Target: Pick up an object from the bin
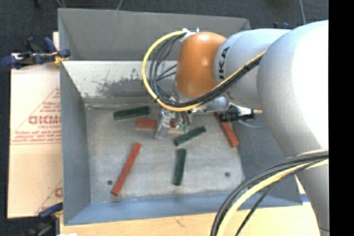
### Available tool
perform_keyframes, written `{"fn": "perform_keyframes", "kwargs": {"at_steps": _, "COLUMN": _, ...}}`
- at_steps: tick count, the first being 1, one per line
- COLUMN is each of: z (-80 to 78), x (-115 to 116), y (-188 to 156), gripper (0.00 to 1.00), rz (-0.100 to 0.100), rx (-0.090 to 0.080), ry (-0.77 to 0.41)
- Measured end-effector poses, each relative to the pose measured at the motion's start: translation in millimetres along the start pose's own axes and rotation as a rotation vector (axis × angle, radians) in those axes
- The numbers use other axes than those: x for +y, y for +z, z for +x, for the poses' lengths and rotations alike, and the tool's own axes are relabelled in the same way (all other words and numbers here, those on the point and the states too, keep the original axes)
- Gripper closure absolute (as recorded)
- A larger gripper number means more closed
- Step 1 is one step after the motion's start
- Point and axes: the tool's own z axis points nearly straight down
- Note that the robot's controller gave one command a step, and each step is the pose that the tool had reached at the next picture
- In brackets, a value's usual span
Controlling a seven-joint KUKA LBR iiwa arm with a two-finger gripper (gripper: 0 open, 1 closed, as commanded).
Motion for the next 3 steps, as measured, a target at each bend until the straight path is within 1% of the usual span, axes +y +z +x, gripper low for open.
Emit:
{"fn": "perform_keyframes", "kwargs": {"at_steps": 1, "z": 18.7, "x": -42.6, "y": 2.7, "gripper": 1.0, "rz": 0.004, "rx": 0.002, "ry": -0.026}}
{"fn": "perform_keyframes", "kwargs": {"at_steps": 2, "z": 18.2, "x": -39.6, "y": 2.6, "gripper": 0.0, "rz": 0.001, "rx": 0.0, "ry": -0.027}}
{"fn": "perform_keyframes", "kwargs": {"at_steps": 3, "z": -22.9, "x": 18.8, "y": 15.2, "gripper": 0.0, "rz": -0.002, "rx": -0.005, "ry": -0.079}}
